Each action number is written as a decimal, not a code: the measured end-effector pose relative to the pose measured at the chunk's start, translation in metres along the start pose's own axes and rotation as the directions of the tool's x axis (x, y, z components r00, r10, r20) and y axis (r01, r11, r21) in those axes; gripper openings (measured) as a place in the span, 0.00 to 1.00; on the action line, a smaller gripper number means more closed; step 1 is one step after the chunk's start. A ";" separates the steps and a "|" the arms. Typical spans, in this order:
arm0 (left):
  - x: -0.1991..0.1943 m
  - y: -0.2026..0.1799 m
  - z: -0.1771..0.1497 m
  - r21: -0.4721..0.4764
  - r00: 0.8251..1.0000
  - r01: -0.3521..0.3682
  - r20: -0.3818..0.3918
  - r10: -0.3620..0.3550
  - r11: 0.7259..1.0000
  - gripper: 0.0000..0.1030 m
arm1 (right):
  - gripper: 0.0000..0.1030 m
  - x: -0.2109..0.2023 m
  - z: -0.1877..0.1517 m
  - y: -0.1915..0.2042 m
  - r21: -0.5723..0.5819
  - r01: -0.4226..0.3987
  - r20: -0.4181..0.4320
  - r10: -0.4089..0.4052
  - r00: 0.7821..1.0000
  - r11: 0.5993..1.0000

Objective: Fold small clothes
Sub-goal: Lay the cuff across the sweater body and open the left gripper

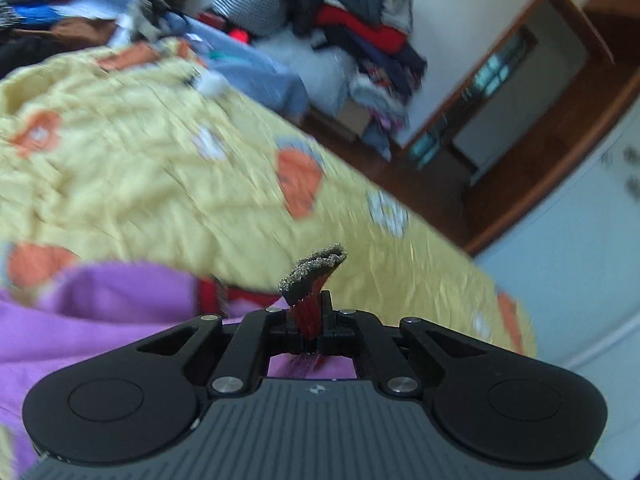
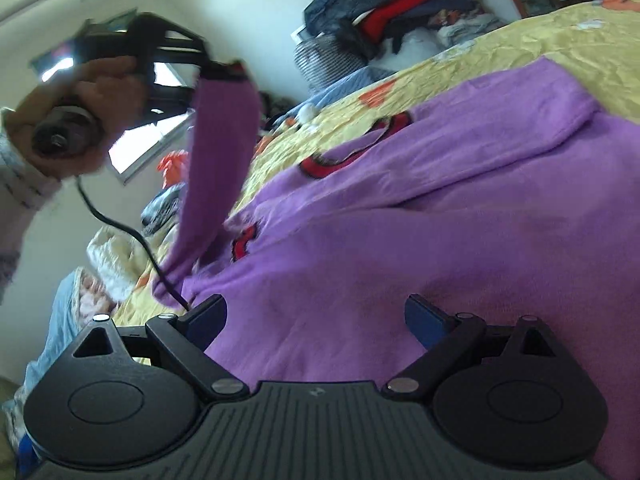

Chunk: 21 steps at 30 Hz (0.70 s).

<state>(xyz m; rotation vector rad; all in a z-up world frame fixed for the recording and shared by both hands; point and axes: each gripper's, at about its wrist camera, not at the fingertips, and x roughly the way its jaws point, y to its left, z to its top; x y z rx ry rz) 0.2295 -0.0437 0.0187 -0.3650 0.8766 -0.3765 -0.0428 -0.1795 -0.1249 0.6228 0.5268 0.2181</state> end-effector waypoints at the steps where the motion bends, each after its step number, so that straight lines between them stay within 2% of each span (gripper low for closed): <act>1: 0.013 -0.009 -0.010 0.013 1.000 0.004 -0.022 -0.004 1.000 0.04 | 0.94 -0.004 0.000 -0.001 0.013 0.022 0.030 -0.022 0.999 1.000; 3: 0.035 -0.025 -0.027 0.027 0.998 0.012 -0.058 -0.010 1.000 0.04 | 0.94 -0.010 -0.001 -0.004 0.050 0.071 0.070 -0.074 0.995 0.996; 5: 0.054 -0.041 -0.043 0.059 0.997 0.005 -0.080 0.000 0.998 0.04 | 0.94 -0.012 0.000 -0.005 0.068 0.152 0.056 -0.156 0.986 0.986; 9: 0.081 -0.061 -0.067 0.107 0.994 -0.008 -0.105 0.019 0.994 0.04 | 0.94 -0.019 0.006 0.005 -0.021 0.269 0.021 -0.268 0.963 0.963; 13: 0.099 -0.076 -0.084 0.138 0.991 -0.010 -0.134 0.028 0.990 0.04 | 0.94 -0.023 0.008 0.007 -0.094 0.289 0.016 -0.289 0.957 0.953; 21: 0.115 -0.098 -0.104 0.166 0.983 0.014 -0.181 0.017 0.986 0.05 | 0.94 -0.032 -0.001 0.000 -0.072 0.290 0.013 -0.290 0.957 0.954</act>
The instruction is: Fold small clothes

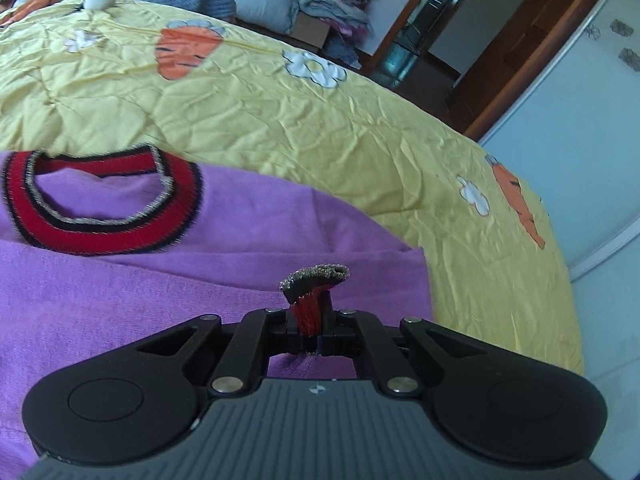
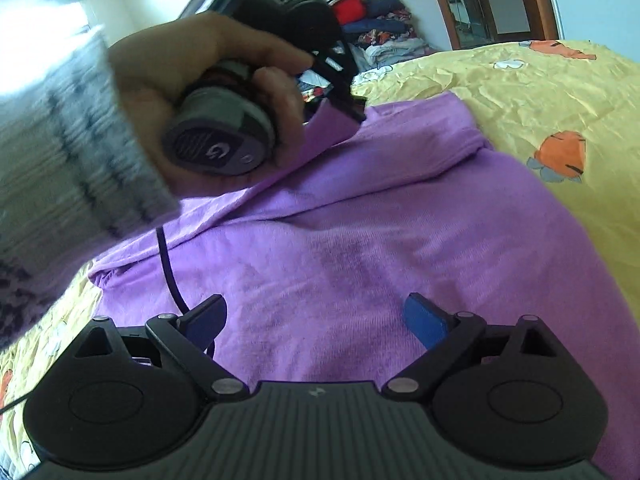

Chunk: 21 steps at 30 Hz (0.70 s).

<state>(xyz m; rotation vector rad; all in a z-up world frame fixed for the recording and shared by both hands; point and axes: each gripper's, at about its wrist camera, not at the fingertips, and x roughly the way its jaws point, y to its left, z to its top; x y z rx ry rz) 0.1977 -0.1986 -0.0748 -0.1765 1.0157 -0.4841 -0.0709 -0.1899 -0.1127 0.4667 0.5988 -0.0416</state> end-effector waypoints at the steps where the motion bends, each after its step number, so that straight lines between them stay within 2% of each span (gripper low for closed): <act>1: 0.002 -0.005 -0.001 0.008 1.000 0.006 -0.004 -0.006 1.000 0.05 | 0.94 0.001 -0.002 0.000 0.003 -0.003 0.004 0.003 1.000 1.000; 9: 0.020 -0.048 -0.013 0.094 1.000 0.024 -0.019 -0.022 0.995 0.05 | 0.95 0.002 -0.002 -0.006 0.017 -0.030 0.020 0.030 0.999 0.999; 10: 0.022 -0.052 -0.016 0.112 1.000 0.016 -0.019 -0.014 0.994 0.09 | 0.95 0.002 -0.002 -0.006 0.018 -0.031 0.022 0.031 0.999 0.999; 11: 0.026 -0.055 -0.018 0.122 1.000 0.009 -0.020 -0.007 0.992 0.13 | 0.95 0.002 -0.003 -0.006 0.017 -0.031 0.023 0.030 0.999 0.999; 12: 0.031 -0.055 -0.019 0.126 0.999 0.004 -0.034 0.001 0.992 0.39 | 0.95 0.002 -0.003 -0.006 0.014 -0.030 0.023 0.030 0.999 0.999; 13: 0.034 -0.054 -0.020 0.120 0.999 0.011 -0.052 -0.004 0.993 0.68 | 0.95 0.002 -0.003 -0.006 0.013 -0.030 0.024 0.030 0.999 0.999; 14: 0.033 -0.050 -0.022 0.107 0.998 0.035 -0.059 -0.029 0.994 0.78 | 0.95 0.002 -0.003 -0.005 0.012 -0.032 0.024 0.031 0.999 0.999; 15: 0.027 -0.044 -0.024 0.086 0.997 0.068 -0.046 -0.064 0.994 0.83 | 0.95 0.002 -0.003 -0.005 0.012 -0.033 0.023 0.033 0.999 0.999; 19: -0.014 -0.011 -0.026 0.025 0.983 0.183 -0.023 -0.183 0.983 0.84 | 0.95 0.000 -0.004 -0.010 0.039 -0.060 0.031 0.059 0.998 0.997; 21: -0.049 0.018 -0.031 -0.005 0.974 0.222 0.038 -0.222 0.975 0.89 | 0.95 -0.001 -0.003 -0.014 0.052 -0.075 0.030 0.074 0.997 0.996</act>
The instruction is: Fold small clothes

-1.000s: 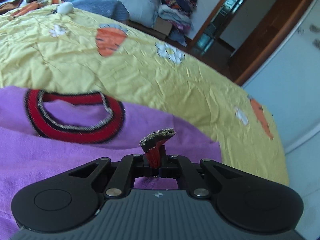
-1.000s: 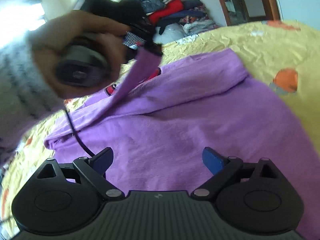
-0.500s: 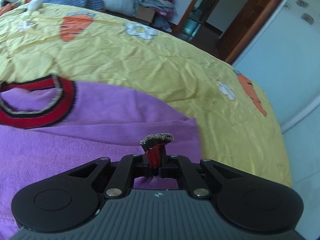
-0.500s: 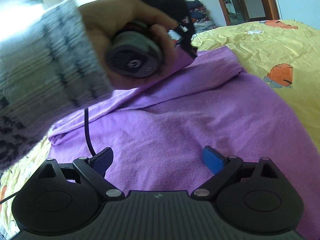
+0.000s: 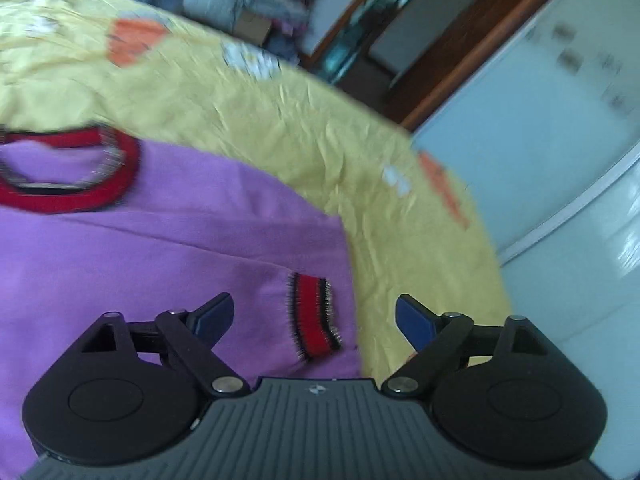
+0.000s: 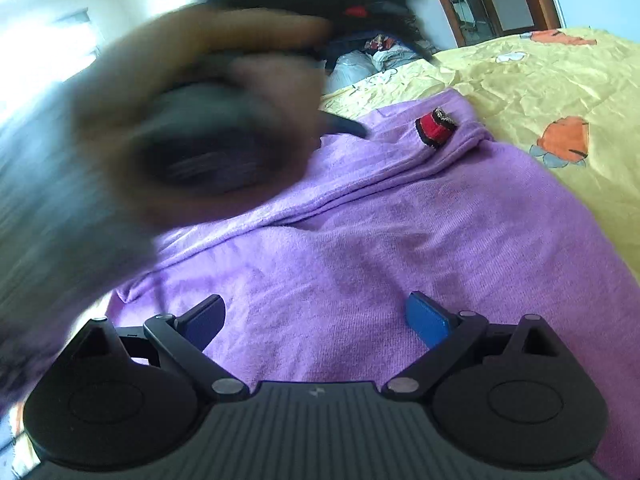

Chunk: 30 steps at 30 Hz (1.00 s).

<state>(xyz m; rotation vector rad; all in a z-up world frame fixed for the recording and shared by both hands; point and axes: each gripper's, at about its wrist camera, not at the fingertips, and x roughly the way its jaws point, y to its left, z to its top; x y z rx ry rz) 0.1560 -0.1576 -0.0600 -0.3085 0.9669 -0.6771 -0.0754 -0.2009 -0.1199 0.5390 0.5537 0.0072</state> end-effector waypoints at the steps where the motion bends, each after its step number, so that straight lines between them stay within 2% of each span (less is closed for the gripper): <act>1: -0.022 0.014 -0.003 -0.010 0.999 -0.012 0.029 0.013 1.000 0.93 | 0.95 -0.001 0.000 -0.002 0.007 -0.010 -0.001 0.010 1.000 1.000; 3: -0.068 0.048 -0.015 -0.041 0.992 -0.049 0.111 0.053 0.998 0.96 | 0.95 -0.004 0.002 -0.006 0.024 -0.028 0.000 0.028 1.000 0.999; 6: -0.130 0.110 -0.035 -0.099 0.973 -0.133 0.174 0.149 0.986 0.96 | 0.95 -0.006 0.002 -0.010 0.043 -0.043 0.008 0.043 0.999 0.998; 9: -0.179 0.163 -0.053 -0.113 0.922 -0.282 0.241 0.302 0.953 0.92 | 0.95 -0.005 0.001 -0.009 0.034 -0.044 0.005 0.044 0.999 0.998; 10: -0.188 0.177 -0.054 -0.098 0.911 -0.317 0.246 0.332 0.943 0.84 | 0.95 -0.004 0.001 -0.008 0.029 -0.043 0.003 0.042 0.999 0.999; 12: -0.197 0.190 -0.055 0.002 0.883 -0.406 0.258 0.392 0.914 0.74 | 0.96 -0.002 0.000 -0.006 0.016 -0.046 0.001 0.046 0.999 0.999; 14: -0.198 0.187 -0.060 0.168 0.865 -0.467 0.292 0.409 0.868 0.74 | 0.96 0.000 0.001 -0.004 0.004 -0.044 -0.006 0.044 0.999 0.999; 16: -0.194 0.178 -0.068 0.334 0.837 -0.530 0.356 0.416 0.780 0.74 | 0.96 -0.001 0.001 -0.005 0.009 -0.047 -0.005 0.047 0.999 0.999; 17: -0.190 0.173 -0.072 0.406 0.828 -0.551 0.375 0.417 0.729 0.74 | 0.96 -0.001 0.001 -0.006 0.015 -0.049 -0.003 0.049 0.999 0.999; 18: -0.184 0.168 -0.076 0.463 0.826 -0.558 0.387 0.410 0.688 0.71 | 0.96 -0.002 0.001 -0.006 0.020 -0.051 -0.002 0.051 0.999 0.999; 19: -0.180 0.166 -0.078 0.497 0.828 -0.557 0.386 0.406 0.665 0.63 | 0.96 -0.002 0.001 -0.006 0.021 -0.051 -0.002 0.051 0.999 0.998; 21: -0.165 0.165 -0.077 0.538 0.818 -0.575 0.373 0.438 0.616 0.54 | 0.96 -0.003 0.001 -0.007 0.018 -0.050 -0.001 0.050 0.999 0.999; 22: -0.160 0.165 -0.076 0.553 0.817 -0.576 0.372 0.441 0.602 0.50 | 0.96 -0.002 0.001 -0.006 0.015 -0.048 -0.002 0.049 0.999 0.999; 23: -0.156 0.167 -0.075 0.552 0.819 -0.573 0.362 0.445 0.606 0.49 | 0.96 -0.003 0.000 -0.006 0.013 -0.048 -0.002 0.048 0.999 0.999; 25: -0.151 0.176 -0.074 0.535 0.817 -0.575 0.338 0.466 0.619 0.34 | 0.96 -0.004 -0.001 -0.006 0.015 -0.048 -0.001 0.048 0.999 0.999; 27: -0.149 0.183 -0.072 0.524 0.816 -0.576 0.318 0.483 0.628 0.26 | 0.96 -0.004 0.000 -0.007 0.018 -0.050 0.000 0.050 0.999 0.999; 29: -0.153 0.189 -0.073 0.501 0.821 -0.569 0.305 0.482 0.652 0.17 | 0.96 -0.004 0.000 -0.007 0.019 -0.050 0.001 0.050 0.999 0.999; 30: -0.156 0.191 -0.074 0.487 0.831 -0.556 0.293 0.473 0.674 0.14 | 0.96 -0.004 0.000 -0.007 0.018 -0.049 0.001 0.049 0.999 0.999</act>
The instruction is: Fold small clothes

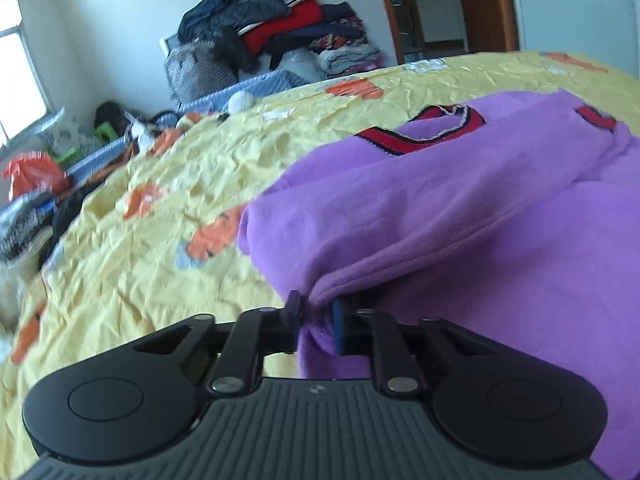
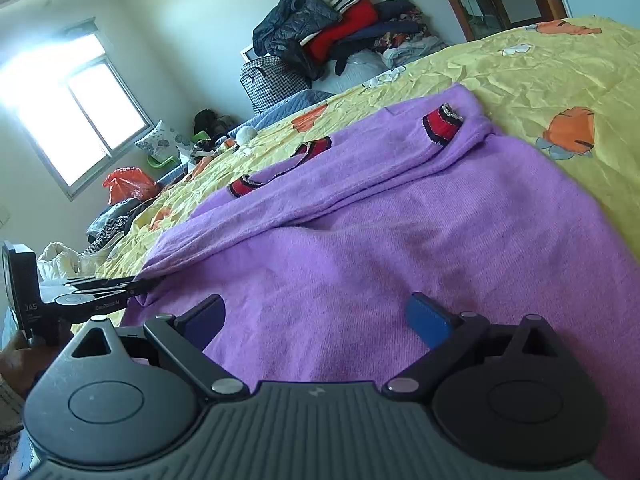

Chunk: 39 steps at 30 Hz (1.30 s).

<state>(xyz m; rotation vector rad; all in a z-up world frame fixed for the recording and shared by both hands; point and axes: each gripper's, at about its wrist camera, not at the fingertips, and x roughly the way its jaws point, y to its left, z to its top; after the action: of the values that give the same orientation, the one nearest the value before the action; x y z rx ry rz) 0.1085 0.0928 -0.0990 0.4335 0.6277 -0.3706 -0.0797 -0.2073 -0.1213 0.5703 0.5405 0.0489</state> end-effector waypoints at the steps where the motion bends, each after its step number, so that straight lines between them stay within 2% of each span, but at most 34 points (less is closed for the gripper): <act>1: -0.002 0.002 -0.002 -0.014 1.000 0.016 -0.002 -0.016 1.000 0.13 | 0.96 0.000 0.000 0.000 -0.002 0.001 0.000 -0.001 1.000 1.000; 4: -0.007 0.005 -0.006 -0.023 0.999 0.044 0.006 -0.044 0.999 0.09 | 0.96 -0.001 0.000 0.000 -0.006 0.002 0.000 -0.002 1.000 1.000; 6: -0.014 -0.002 -0.008 0.009 0.999 0.036 0.025 -0.036 0.999 0.09 | 0.96 -0.001 0.000 0.001 -0.008 0.001 -0.002 -0.001 1.000 1.000; 9: -0.022 -0.018 -0.016 0.115 1.000 0.000 0.022 -0.003 0.993 0.09 | 0.95 -0.002 0.002 -0.001 0.004 0.004 -0.002 -0.004 1.000 1.000; 12: -0.020 -0.033 -0.033 0.252 0.999 -0.038 -0.012 0.043 0.967 0.09 | 0.95 -0.001 0.011 -0.003 0.013 0.005 -0.041 -0.004 0.999 1.000; 13: -0.022 -0.034 -0.035 0.273 0.998 -0.055 -0.015 0.061 0.960 0.14 | 0.95 0.000 0.017 -0.002 0.000 0.000 -0.047 0.000 0.999 1.000; 14: -0.025 -0.029 -0.034 0.251 0.997 -0.075 -0.014 0.081 0.965 0.22 | 0.95 0.000 0.026 -0.001 -0.025 0.001 -0.038 -0.002 0.999 1.000; 16: -0.036 -0.008 -0.021 0.111 0.996 -0.087 0.006 0.087 0.990 0.40 | 0.95 0.005 0.046 -0.001 -0.060 0.002 -0.017 -0.003 1.000 0.998; 17: -0.040 0.002 -0.011 0.032 0.996 -0.080 0.027 0.080 0.996 0.42 | 0.95 0.009 0.058 -0.001 -0.087 0.009 0.000 -0.009 1.000 0.996; 18: -0.042 0.012 0.001 -0.053 0.997 -0.054 0.048 0.056 0.997 0.48 | 0.95 0.016 0.070 0.001 -0.132 0.023 0.017 -0.021 1.000 0.991; 19: -0.041 0.017 0.014 -0.126 0.998 -0.008 0.067 0.017 0.992 0.62 | 0.95 0.026 0.081 0.005 -0.187 0.040 0.021 -0.036 0.999 0.981; 20: -0.036 0.020 0.025 -0.192 0.995 0.049 0.094 -0.031 0.980 0.72 | 0.95 0.039 0.092 0.009 -0.237 0.057 0.026 -0.053 0.998 0.970; 21: -0.029 0.020 0.034 -0.253 0.990 0.100 0.126 -0.069 0.962 0.89 | 0.95 0.054 0.101 0.012 -0.265 0.070 0.021 -0.067 0.998 0.962; 23: -0.006 0.010 0.048 -0.315 0.984 0.158 0.127 -0.123 0.936 0.88 | 0.95 0.085 0.115 0.020 -0.320 0.048 -0.009 -0.053 0.999 0.946; 24: 0.010 0.005 0.053 -0.350 0.985 0.168 0.089 -0.146 0.921 0.86 | 0.95 0.098 0.117 0.025 -0.348 0.046 -0.011 -0.053 0.999 0.936; 26: 0.040 -0.001 0.054 -0.410 0.987 0.133 -0.024 -0.156 0.902 0.76 | 0.95 0.129 0.119 0.029 -0.399 0.057 -0.078 -0.096 0.992 0.915; 27: 0.051 -0.004 0.050 -0.413 0.986 0.108 -0.070 -0.150 0.904 0.75 | 0.95 0.140 0.118 0.027 -0.414 0.043 -0.115 -0.099 0.988 0.909; 28: 0.055 -0.006 0.046 -0.387 0.990 0.080 -0.078 -0.119 0.918 0.76 | 0.95 0.149 0.117 0.023 -0.434 0.055 -0.134 -0.124 0.983 0.899; 29: 0.054 -0.007 0.042 -0.354 0.993 0.068 -0.067 -0.097 0.933 0.76 | 0.95 0.154 0.116 0.018 -0.474 0.092 -0.133 -0.174 0.976 0.876; 30: 0.052 -0.006 0.039 -0.342 0.994 0.059 -0.067 -0.087 0.938 0.76 | 0.95 0.153 0.112 0.011 -0.508 0.136 -0.115 -0.223 0.968 0.851; 31: 0.051 -0.001 0.035 -0.349 0.995 0.046 -0.067 -0.074 0.936 0.77 | 0.95 0.151 0.114 -0.001 -0.513 0.157 -0.102 -0.242 0.965 0.844; 33: 0.053 0.010 0.025 -0.361 0.997 0.027 -0.061 -0.052 0.932 0.85 | 0.96 0.145 0.123 -0.029 -0.479 0.144 -0.108 -0.221 0.969 0.866; 34: 0.050 0.016 0.023 -0.377 0.997 0.014 -0.068 -0.043 0.926 0.86 | 0.96 0.143 0.127 -0.033 -0.493 0.156 -0.101 -0.235 0.967 0.856; 35: 0.046 0.022 0.024 -0.405 0.995 -0.026 -0.099 -0.015 0.914 0.85 | 0.96 0.140 0.129 -0.034 -0.493 0.185 -0.097 -0.265 0.959 0.850; 36: 0.037 0.027 0.025 -0.435 0.995 -0.032 -0.095 -0.011 0.900 0.77 | 0.95 0.135 0.132 -0.033 -0.473 0.196 -0.102 -0.274 0.956 0.859; 39: -0.003 0.026 0.024 -0.465 0.998 0.034 -0.030 -0.054 0.885 0.80 | 0.96 0.105 0.124 -0.014 -0.465 0.162 -0.083 -0.226 0.971 0.870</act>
<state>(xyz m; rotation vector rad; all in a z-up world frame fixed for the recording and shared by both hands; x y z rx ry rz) 0.1300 0.1040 -0.0730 -0.0350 0.7434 -0.2416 0.0716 -0.2616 -0.0908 0.0484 0.6916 0.0215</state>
